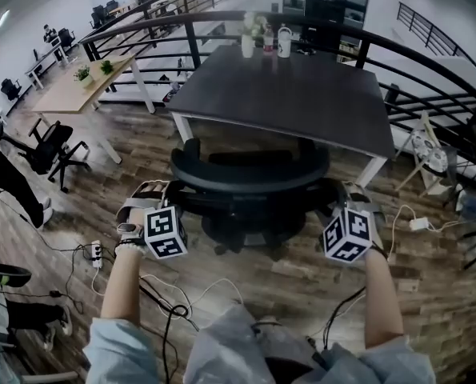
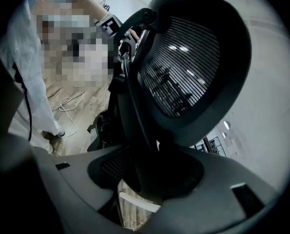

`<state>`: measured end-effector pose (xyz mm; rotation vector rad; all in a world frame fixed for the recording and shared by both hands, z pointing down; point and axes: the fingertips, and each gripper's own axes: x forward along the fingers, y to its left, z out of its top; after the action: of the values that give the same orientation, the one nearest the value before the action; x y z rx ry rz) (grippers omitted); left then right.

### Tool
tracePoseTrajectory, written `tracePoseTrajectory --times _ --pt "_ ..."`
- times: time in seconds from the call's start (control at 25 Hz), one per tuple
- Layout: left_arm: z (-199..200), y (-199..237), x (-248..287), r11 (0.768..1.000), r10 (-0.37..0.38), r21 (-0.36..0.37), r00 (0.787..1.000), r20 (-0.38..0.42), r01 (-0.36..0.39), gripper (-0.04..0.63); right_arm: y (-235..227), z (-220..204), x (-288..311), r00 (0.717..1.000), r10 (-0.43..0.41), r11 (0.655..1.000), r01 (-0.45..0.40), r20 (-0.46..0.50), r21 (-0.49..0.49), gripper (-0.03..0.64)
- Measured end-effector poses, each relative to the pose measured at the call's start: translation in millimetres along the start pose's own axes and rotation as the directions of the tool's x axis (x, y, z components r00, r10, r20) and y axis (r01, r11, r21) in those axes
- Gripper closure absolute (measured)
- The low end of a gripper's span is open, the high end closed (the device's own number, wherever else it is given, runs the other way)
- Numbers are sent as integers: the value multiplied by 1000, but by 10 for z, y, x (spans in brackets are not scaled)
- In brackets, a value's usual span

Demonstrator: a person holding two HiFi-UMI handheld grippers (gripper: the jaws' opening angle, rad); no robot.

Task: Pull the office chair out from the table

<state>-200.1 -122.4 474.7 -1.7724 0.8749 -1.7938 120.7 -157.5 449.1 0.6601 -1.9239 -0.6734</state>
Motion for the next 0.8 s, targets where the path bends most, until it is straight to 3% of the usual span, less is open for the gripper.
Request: tracePoseTrajectory --times 0.4,0.8 --pt "46 -190 -240 999 15 38 996 90 -18 433 290 47 -284 999 -17 999 19 -52 40 403" --pt "38 -293 -351 999 13 46 992 125 -18 428 524 97 -530 995 -32 997 39 -90 74 402"
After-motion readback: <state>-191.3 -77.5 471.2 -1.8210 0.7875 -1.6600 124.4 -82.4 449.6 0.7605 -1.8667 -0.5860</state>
